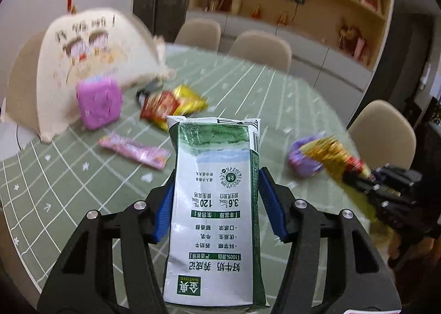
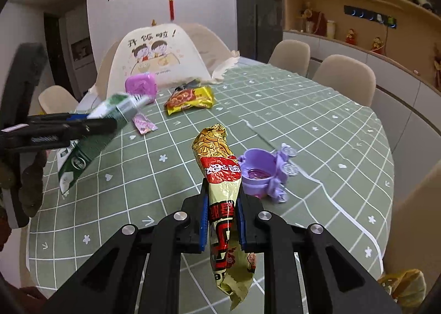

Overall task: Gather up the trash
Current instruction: 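Carry milk carton and snack stick to the yellow trash bag and release both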

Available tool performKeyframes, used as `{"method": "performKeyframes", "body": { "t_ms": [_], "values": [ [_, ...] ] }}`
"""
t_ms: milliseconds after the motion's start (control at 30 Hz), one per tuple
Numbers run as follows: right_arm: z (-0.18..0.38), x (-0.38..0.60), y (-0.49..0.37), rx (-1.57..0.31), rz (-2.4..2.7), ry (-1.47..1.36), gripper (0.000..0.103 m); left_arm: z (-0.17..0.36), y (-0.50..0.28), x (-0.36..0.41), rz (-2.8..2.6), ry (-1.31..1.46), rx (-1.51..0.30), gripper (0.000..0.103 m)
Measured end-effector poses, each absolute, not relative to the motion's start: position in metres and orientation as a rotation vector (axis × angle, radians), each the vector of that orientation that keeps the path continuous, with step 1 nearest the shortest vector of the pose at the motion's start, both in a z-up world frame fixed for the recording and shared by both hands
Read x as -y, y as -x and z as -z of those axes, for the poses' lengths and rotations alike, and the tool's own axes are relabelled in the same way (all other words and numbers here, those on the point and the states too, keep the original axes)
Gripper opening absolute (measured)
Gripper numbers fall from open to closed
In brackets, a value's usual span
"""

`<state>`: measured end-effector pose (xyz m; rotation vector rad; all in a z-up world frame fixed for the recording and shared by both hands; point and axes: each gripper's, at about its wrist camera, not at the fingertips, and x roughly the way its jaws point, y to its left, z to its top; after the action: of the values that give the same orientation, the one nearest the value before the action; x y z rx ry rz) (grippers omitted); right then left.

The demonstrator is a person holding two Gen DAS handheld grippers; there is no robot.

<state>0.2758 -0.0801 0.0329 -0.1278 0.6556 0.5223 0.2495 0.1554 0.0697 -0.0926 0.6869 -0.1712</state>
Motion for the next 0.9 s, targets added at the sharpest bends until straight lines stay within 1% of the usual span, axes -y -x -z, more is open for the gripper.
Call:
{"method": "performKeyframes", "body": {
  "t_ms": [100, 167, 400, 667, 900],
  "values": [
    [-0.038, 0.091, -0.267, -0.619, -0.501, 0.121, 0.017, -0.085, -0.234, -0.136, 0.186, 0.078, -0.596, 0.054],
    [-0.042, 0.103, -0.259, -0.596, -0.486, 0.109, 0.017, -0.090, -0.228, -0.123, 0.202, 0.065, -0.573, 0.054],
    [-0.049, 0.161, -0.235, -0.554, -0.404, 0.055, 0.017, -0.091, -0.224, -0.061, 0.295, 0.033, -0.568, 0.054],
    [-0.050, 0.255, -0.195, -0.517, -0.224, 0.026, 0.017, -0.081, -0.225, 0.040, 0.486, 0.031, -0.583, 0.054],
    [-0.032, 0.336, -0.168, -0.526, -0.047, -0.003, 0.017, -0.062, -0.227, 0.133, 0.641, 0.053, -0.596, 0.054]
  ]
}}
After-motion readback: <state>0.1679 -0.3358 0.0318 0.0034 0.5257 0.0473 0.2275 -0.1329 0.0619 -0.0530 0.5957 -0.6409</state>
